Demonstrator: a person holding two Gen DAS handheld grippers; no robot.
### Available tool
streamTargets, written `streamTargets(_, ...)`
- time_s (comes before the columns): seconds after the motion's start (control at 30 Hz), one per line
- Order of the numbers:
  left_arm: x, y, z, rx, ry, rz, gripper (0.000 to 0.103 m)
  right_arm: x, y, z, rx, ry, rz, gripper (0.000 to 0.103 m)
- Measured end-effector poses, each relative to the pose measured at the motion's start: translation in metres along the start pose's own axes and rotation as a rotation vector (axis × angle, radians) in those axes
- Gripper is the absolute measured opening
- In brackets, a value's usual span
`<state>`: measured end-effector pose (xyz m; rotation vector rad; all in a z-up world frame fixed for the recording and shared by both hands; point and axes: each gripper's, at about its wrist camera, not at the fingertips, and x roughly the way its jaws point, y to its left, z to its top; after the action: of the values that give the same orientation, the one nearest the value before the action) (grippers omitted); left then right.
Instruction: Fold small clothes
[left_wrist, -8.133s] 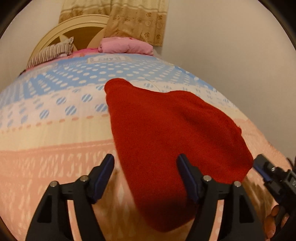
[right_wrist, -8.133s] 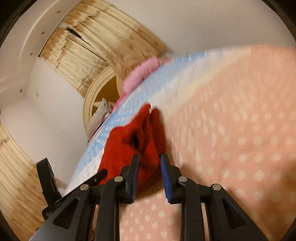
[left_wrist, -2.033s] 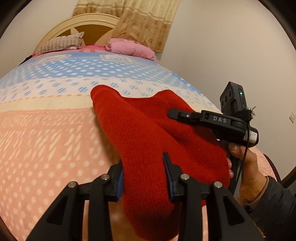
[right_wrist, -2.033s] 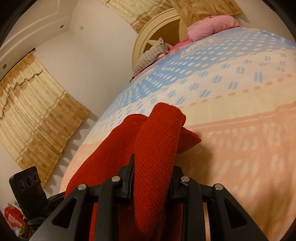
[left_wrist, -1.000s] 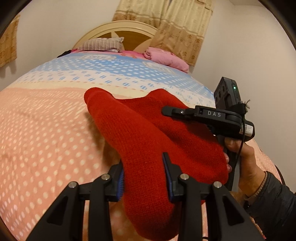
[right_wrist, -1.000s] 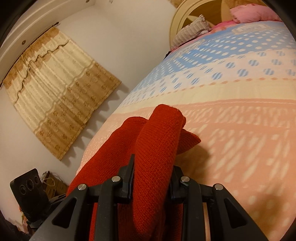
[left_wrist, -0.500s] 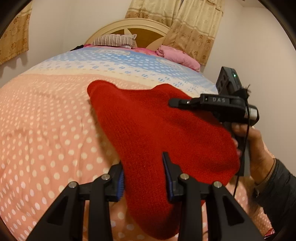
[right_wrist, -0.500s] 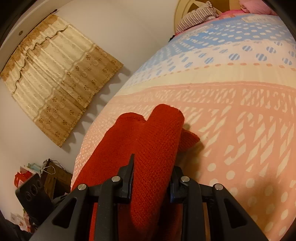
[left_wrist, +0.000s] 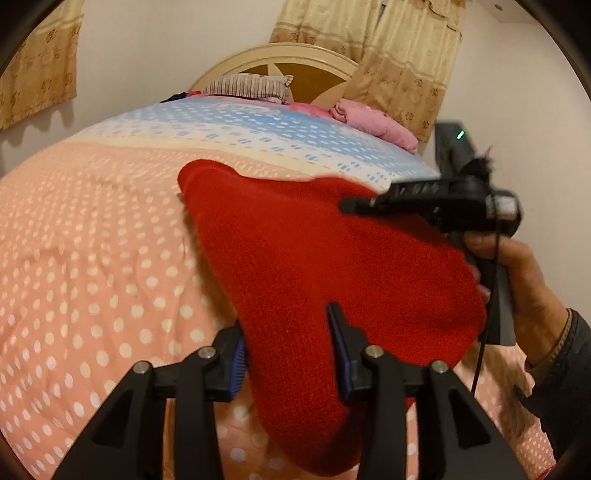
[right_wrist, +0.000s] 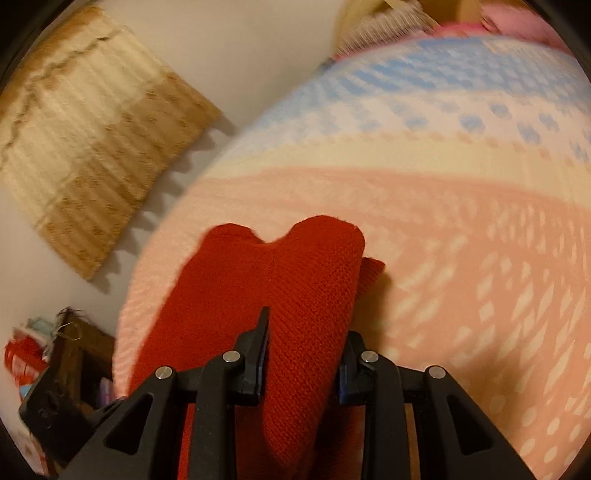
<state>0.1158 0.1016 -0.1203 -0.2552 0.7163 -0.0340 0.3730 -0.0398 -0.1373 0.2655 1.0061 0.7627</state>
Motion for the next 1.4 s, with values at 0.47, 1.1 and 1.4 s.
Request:
streamTargets(0.47, -0.02, 0.01, 0.036, 0.02, -0.13, 0.153, 0.076, -0.089, 0.036, -0.033, -0.127, -0.257, -0.078, 0.052)
streamTargets(1.1, 0.012, 0.018, 0.02, 0.028, -0.041, 0.218, 0.091, -0.068, 0.05, -0.102, -0.207, -0.151, -0.072, 0.053)
streamTargets(1.4, 0.007, 0.018, 0.01, -0.003, -0.047, 0.212, 0.099, -0.064, 0.044, -0.114, -0.16, -0.206, -0.082, 0.053)
